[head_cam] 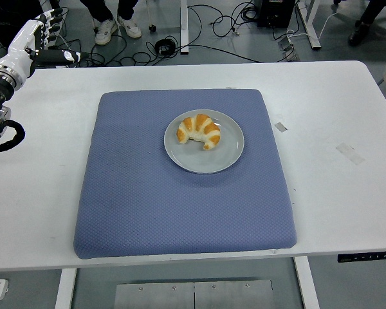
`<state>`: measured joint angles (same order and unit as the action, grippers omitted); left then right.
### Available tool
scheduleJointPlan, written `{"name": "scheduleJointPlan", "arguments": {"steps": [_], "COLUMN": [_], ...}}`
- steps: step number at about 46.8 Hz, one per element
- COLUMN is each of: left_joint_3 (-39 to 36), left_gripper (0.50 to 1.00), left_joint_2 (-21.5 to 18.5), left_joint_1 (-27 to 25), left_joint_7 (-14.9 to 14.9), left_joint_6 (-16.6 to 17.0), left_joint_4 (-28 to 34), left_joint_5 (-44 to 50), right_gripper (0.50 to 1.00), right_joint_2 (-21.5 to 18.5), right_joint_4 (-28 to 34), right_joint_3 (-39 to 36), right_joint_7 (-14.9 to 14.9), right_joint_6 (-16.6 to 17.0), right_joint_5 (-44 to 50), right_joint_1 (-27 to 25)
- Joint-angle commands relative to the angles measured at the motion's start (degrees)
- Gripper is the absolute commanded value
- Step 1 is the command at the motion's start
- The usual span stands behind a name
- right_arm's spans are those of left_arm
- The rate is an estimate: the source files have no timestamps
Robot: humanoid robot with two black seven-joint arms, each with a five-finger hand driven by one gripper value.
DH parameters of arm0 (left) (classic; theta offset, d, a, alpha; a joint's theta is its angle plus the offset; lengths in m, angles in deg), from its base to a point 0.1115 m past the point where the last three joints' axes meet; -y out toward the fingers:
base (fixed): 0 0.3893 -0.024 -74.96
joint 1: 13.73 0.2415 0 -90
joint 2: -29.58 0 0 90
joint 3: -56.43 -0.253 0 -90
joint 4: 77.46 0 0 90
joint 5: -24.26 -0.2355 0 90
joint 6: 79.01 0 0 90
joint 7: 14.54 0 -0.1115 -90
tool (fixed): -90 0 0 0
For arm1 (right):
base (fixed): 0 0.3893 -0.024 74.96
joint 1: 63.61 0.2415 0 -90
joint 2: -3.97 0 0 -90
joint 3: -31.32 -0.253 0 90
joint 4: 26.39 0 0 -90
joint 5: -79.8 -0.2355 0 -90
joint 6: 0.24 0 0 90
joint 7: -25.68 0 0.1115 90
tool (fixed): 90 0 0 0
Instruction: Place the bread on the table
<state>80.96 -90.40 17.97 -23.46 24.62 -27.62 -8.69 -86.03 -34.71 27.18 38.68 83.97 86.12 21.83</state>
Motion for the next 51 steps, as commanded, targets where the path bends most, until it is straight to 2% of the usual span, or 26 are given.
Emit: {"name": "scheduleJointPlan", "arguments": {"steps": [1,43,51], "left_joint_3": [-0.3,0.4,-0.4], "left_gripper": [0.977,0.978,0.978], "left_joint_2": [0.0,0.0,1.5], "left_joint_1": [-0.1,-1.4,-1.9], "left_joint_7": [0.0,0.8,0.9], "left_joint_6": [0.0,0.0,0.7], "left_joint_4": [0.0,0.3,0.3], "left_joint_5": [-0.1,-0.3,-1.1], "right_gripper": [1.0,1.0,1.0], "right_joint_2": [0.0,0.0,0.0], "right_joint_4": [0.1,0.1,0.1], "right_joint_3": [0.0,0.0,-0.1], "right_joint_7": [0.0,0.0,0.0], "right_joint_6": [0.0,0.0,0.0], "right_joint_5": [0.0,0.0,0.0], "right_joint_1": [0.0,0.0,0.0]}}
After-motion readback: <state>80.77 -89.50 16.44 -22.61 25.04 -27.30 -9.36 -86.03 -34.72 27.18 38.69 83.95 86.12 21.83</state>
